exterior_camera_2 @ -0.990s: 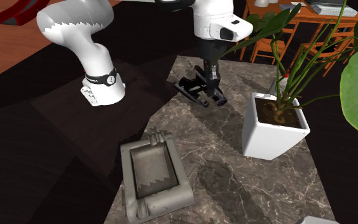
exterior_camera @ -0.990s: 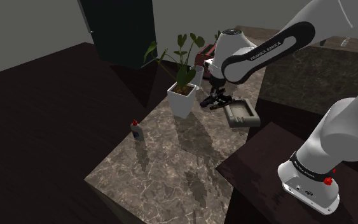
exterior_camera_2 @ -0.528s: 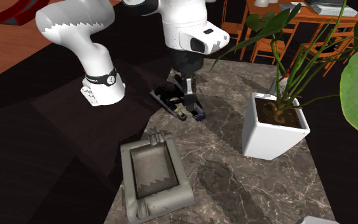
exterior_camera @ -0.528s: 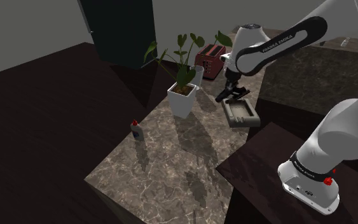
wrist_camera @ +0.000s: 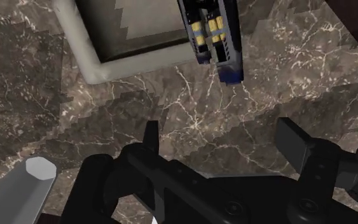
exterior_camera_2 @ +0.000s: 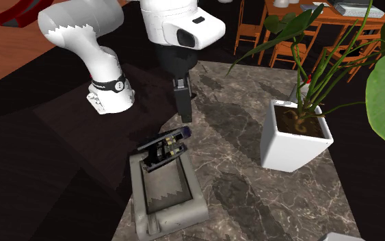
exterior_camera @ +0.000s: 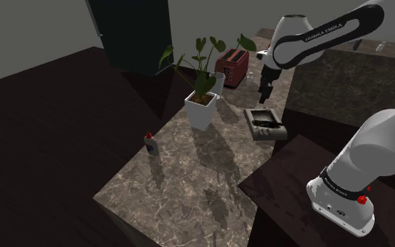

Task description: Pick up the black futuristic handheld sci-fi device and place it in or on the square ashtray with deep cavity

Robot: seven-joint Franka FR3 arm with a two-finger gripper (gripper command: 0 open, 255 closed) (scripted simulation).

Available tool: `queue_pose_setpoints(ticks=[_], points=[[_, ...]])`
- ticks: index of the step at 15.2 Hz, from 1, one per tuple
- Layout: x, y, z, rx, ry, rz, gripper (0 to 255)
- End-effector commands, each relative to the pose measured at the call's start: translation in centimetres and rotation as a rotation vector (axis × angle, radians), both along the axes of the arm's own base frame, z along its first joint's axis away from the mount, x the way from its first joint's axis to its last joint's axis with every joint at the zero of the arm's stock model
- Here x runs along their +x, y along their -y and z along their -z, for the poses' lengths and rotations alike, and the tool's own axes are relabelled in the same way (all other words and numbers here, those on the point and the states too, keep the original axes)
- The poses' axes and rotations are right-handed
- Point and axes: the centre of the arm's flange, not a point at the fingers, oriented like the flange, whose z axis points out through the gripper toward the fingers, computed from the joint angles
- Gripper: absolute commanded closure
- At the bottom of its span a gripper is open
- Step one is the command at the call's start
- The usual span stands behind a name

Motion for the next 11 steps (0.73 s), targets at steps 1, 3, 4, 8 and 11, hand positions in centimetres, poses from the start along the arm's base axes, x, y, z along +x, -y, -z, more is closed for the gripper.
queue_pose_setpoints(ticks=[1,3,4,8,11], points=[[-0.7,2.2,-1.8,0.031,-0.021,-0.058,0],[-1.4,4.2,-3.7,0.061,-0.041,-0.111,0],[-1.5,4.8,-4.1,0.068,-0.045,-0.124,0],[-1.4,4.5,-2.0,0.068,-0.045,-0.124,0],[-1.4,4.4,-0.4,0.068,-0.045,-0.124,0]])
